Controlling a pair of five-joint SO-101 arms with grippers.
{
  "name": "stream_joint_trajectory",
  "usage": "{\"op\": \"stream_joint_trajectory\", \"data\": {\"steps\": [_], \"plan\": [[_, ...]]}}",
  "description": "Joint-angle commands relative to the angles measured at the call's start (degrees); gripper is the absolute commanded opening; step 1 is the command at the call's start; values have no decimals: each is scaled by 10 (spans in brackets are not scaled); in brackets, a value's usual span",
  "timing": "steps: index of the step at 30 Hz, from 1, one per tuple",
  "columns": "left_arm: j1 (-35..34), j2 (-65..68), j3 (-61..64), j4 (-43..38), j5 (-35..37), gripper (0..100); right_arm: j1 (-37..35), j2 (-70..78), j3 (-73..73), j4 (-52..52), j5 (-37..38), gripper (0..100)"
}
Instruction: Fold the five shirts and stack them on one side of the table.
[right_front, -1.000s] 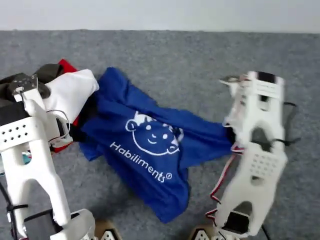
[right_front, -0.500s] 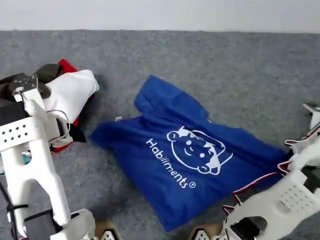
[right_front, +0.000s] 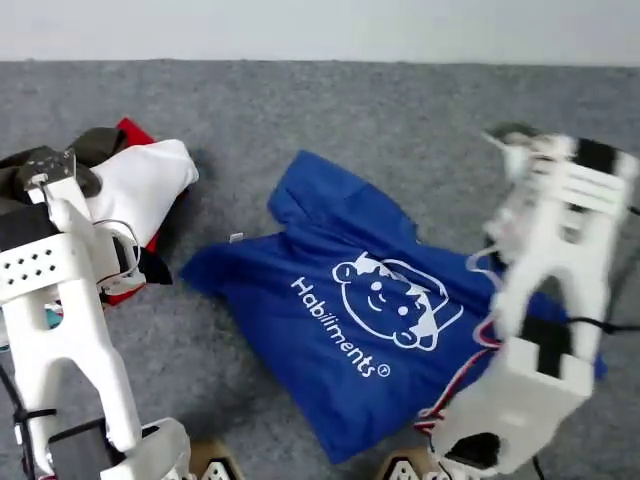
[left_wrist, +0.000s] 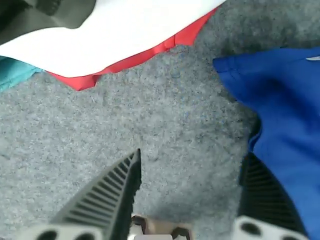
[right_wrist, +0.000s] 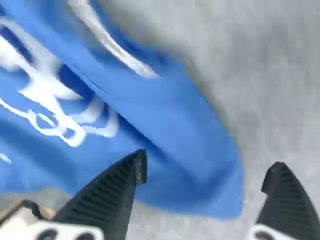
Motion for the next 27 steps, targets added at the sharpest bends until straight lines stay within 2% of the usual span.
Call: {"op": "stream_joint_trajectory", "data": {"steps": [1, 5, 8, 19, 22, 27], "plan": [[4, -19, -1, 16, 6, 298, -120, -20, -40, -53, -43, 362], [3, -19, -1, 16, 7, 298, -208, 37, -80, -99, -74, 362], [0, -19, 0, 16, 8, 298, -239, 107, -133, -105, -76, 362], [-1, -19, 0, 16, 8, 298, -241, 400, -429, -54, -74, 358], [-1, -19, 0, 16, 8, 298, -241, 468, -511, -23, -74, 296], [-1, -19, 0, 16, 8, 298, -241, 548, -626, 16, -74, 110]]}}
